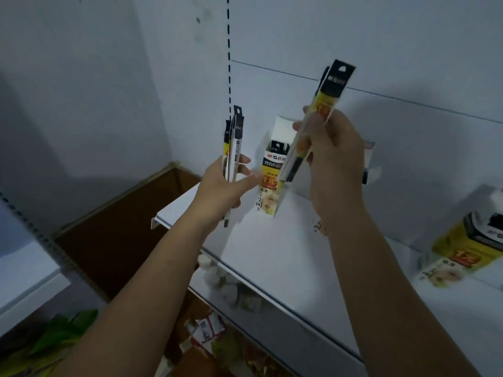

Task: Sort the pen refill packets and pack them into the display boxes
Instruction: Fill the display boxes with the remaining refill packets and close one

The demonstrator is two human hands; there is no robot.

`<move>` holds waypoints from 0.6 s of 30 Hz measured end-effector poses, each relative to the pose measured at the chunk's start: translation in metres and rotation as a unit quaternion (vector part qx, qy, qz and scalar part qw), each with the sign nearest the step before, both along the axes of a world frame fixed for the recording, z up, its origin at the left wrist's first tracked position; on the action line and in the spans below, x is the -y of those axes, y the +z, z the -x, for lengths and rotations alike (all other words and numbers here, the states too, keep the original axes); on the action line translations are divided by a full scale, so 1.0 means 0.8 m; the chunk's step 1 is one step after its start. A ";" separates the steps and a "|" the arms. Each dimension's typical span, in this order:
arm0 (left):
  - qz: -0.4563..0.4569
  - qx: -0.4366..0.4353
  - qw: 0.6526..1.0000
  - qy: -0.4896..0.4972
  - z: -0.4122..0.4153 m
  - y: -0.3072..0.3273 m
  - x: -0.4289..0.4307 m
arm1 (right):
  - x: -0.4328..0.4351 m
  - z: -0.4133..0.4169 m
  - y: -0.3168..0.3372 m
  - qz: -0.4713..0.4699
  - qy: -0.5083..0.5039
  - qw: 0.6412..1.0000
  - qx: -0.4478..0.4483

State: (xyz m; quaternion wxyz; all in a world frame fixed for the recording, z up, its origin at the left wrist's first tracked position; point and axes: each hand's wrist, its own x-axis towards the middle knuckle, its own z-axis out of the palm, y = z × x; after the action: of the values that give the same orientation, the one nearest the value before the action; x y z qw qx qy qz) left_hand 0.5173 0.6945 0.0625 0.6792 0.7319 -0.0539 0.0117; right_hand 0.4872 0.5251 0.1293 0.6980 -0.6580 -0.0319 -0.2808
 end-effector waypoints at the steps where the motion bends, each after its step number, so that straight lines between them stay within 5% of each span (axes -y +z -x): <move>1: -0.001 -0.001 1.000 -0.007 -0.010 0.002 0.003 | 0.004 -0.008 0.009 -0.001 -0.019 0.999 0.026; 7: 0.006 0.003 0.996 -0.085 -0.064 -0.005 0.015 | -0.005 -0.062 0.025 0.046 -0.100 0.990 0.084; 18: 0.069 -0.035 0.985 -0.156 -0.105 -0.021 0.013 | -0.022 -0.092 -0.018 0.234 -0.171 0.957 -0.024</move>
State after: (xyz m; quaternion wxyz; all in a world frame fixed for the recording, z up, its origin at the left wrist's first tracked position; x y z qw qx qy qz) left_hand 0.6016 0.6844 0.0455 0.7233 0.6657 -0.1421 -0.1162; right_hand 0.5604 0.5427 0.1152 0.4665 -0.8052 0.0327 -0.3647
